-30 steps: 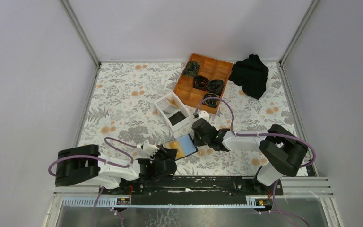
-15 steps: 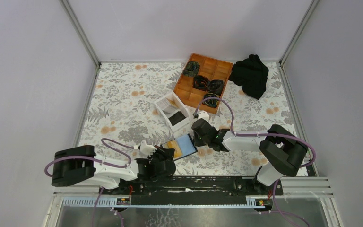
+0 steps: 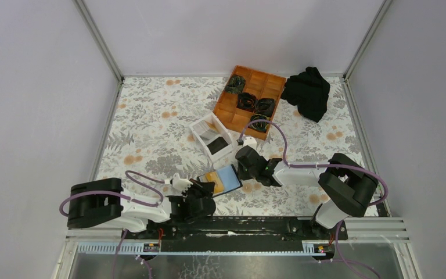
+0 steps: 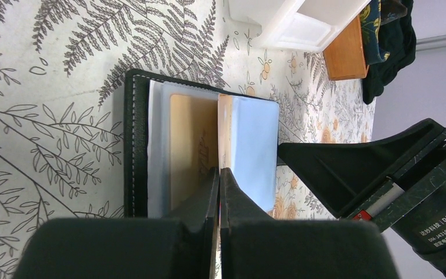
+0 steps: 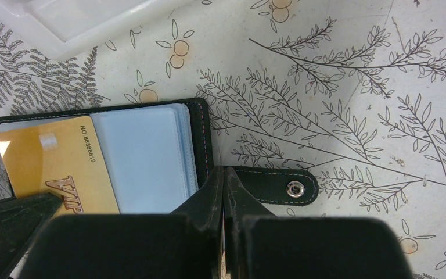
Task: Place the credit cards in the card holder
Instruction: Insert the credit card into the card holder.
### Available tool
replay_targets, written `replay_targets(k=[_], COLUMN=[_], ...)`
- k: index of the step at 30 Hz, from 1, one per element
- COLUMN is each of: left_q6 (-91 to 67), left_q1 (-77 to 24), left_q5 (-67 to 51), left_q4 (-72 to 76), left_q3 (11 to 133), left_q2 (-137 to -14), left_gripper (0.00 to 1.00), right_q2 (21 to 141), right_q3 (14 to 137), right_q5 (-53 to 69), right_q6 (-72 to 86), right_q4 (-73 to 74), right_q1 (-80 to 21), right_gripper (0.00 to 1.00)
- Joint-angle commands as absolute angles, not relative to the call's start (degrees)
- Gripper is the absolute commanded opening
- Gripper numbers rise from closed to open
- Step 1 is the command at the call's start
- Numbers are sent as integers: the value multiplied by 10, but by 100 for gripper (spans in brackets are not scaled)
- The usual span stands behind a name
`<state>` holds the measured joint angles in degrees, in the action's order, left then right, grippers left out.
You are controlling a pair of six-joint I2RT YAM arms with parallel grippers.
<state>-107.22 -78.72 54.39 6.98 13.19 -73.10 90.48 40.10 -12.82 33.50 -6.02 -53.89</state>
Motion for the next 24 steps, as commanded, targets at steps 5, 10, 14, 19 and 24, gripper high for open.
replay_targets(k=[5,10,14,19,24], left_q6=[-1037,-1036,-1038,-1037,-1003], left_q1=[-790,-790,-790,-790,-790], left_q5=[538,532,525,516,504], left_q4=[119,123,122,127,156], left_q3=[122,125,121,116,115], left_q2=[-780,-789,-790,-795,-805], left_gripper=[0,0,0,0,0], right_q2=[908,906,907,909,910], right_q3=[398,399,400,402,402], right_q5=[-128,-131,-131,-129,-131], right_q6=[342,342,341,341,341], right_q4=[-46,-44,-44,-44,-43], right_q1=[-550,-549,-550,-549,-549], right_gripper=[0,0,0,0,0])
